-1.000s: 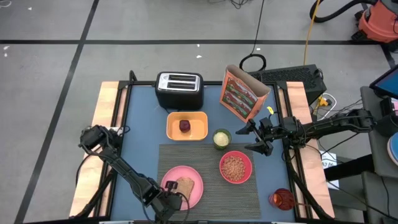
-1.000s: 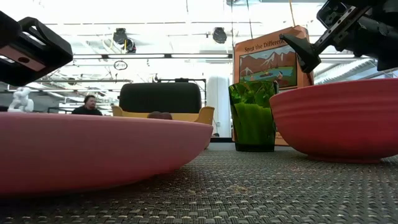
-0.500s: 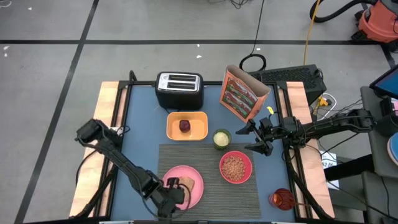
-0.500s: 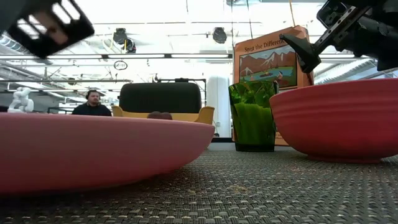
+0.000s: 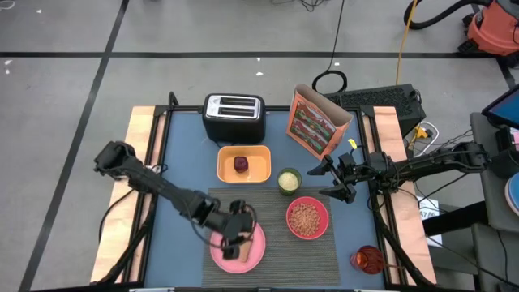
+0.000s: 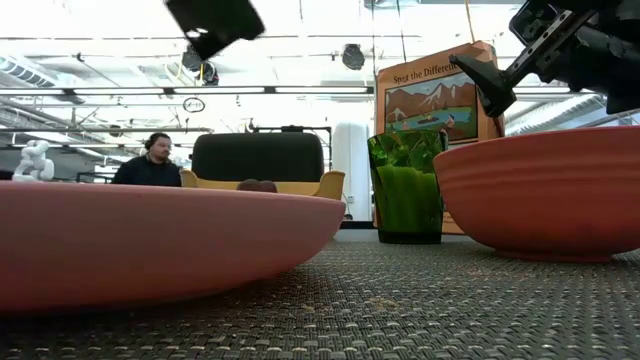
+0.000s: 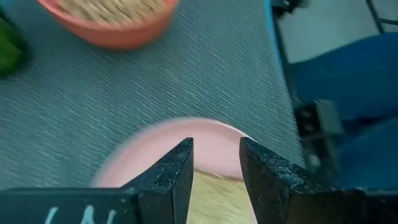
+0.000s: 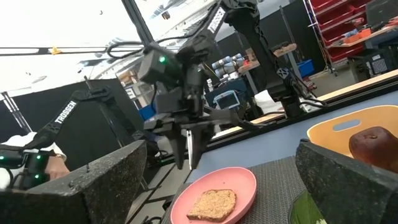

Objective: Arrange a breakfast setting
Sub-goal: Put the red apple on the gray table mat to the top of the pink plate

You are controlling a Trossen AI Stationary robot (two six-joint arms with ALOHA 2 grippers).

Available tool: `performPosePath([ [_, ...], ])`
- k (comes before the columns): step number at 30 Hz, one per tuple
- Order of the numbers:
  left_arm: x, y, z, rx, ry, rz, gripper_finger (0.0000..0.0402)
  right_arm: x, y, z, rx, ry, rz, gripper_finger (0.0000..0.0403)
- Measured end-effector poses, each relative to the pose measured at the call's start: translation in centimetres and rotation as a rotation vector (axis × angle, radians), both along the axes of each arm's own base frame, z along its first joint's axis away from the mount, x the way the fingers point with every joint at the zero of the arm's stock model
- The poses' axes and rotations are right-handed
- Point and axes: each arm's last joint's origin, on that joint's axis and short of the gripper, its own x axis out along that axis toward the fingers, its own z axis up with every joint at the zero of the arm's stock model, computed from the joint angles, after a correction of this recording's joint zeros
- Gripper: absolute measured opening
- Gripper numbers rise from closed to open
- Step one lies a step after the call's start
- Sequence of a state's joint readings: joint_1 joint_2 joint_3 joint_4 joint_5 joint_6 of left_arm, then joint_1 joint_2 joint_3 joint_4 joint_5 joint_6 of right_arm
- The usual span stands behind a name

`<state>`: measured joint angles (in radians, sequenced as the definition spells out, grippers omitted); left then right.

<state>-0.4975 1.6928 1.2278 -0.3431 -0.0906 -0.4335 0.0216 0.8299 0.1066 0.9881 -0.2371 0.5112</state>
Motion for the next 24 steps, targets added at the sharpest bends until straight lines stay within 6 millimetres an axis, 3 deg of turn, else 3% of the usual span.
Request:
performPosePath([
  [13,2.4,6.7,-0.1,0.122,0.000,0.109,0.0147,0.0,0.0,0.0,0.000,0.000,0.001,0.0400],
  [17,2.4,8.3,-0.4,0.181,0.045,0.118,0.0181,0.0,0.0,0.0,0.000,0.000,0.001,0.0400],
  [24,2.3,10.2,-0.7,0.277,0.096,0.159,0.0278,0.0,0.0,0.0,0.000,0.000,0.001,0.0400],
])
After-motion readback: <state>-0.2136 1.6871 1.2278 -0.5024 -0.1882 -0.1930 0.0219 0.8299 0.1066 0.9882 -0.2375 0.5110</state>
